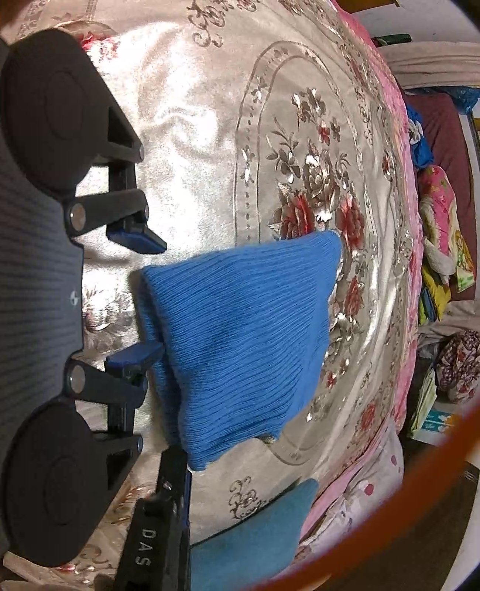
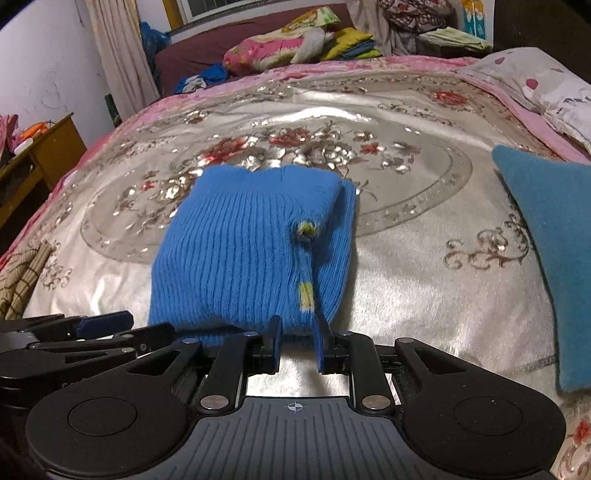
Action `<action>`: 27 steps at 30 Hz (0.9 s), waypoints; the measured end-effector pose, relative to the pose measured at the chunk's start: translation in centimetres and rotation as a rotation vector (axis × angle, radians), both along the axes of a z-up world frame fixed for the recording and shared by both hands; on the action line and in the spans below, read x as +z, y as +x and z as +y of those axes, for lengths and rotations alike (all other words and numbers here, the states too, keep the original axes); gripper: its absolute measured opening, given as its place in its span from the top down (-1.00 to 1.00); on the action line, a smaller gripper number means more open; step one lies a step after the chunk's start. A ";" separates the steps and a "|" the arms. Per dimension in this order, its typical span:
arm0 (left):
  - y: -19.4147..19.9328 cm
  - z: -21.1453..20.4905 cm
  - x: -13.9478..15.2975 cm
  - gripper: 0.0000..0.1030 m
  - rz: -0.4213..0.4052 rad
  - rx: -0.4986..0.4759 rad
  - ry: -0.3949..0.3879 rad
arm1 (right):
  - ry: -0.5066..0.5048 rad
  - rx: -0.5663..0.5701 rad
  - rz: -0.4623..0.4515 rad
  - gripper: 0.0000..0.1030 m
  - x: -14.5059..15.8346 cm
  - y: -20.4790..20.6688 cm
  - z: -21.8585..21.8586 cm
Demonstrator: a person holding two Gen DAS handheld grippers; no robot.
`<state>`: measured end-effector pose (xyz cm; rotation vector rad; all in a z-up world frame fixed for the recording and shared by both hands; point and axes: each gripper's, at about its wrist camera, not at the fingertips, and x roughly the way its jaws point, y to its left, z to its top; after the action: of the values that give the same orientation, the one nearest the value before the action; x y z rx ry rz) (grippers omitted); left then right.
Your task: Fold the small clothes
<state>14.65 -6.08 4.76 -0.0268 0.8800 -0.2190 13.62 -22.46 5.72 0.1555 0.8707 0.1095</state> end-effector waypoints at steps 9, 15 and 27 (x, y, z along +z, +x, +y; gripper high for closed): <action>-1.1 -0.1 -0.3 -0.28 0.010 0.017 0.018 | 0.024 -0.006 0.009 0.35 -0.1 -1.7 0.7; -2.3 -0.1 -0.5 -0.43 0.012 0.027 0.036 | 0.024 -0.011 -0.001 0.27 0.0 -2.9 1.2; -4.7 0.1 -0.7 -0.95 -0.007 0.063 0.077 | 0.012 -0.036 0.007 0.14 -0.5 -5.4 1.4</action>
<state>10.00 -5.93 4.10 0.0178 0.8784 -0.1261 8.22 -21.03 5.22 0.1830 0.8736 0.0809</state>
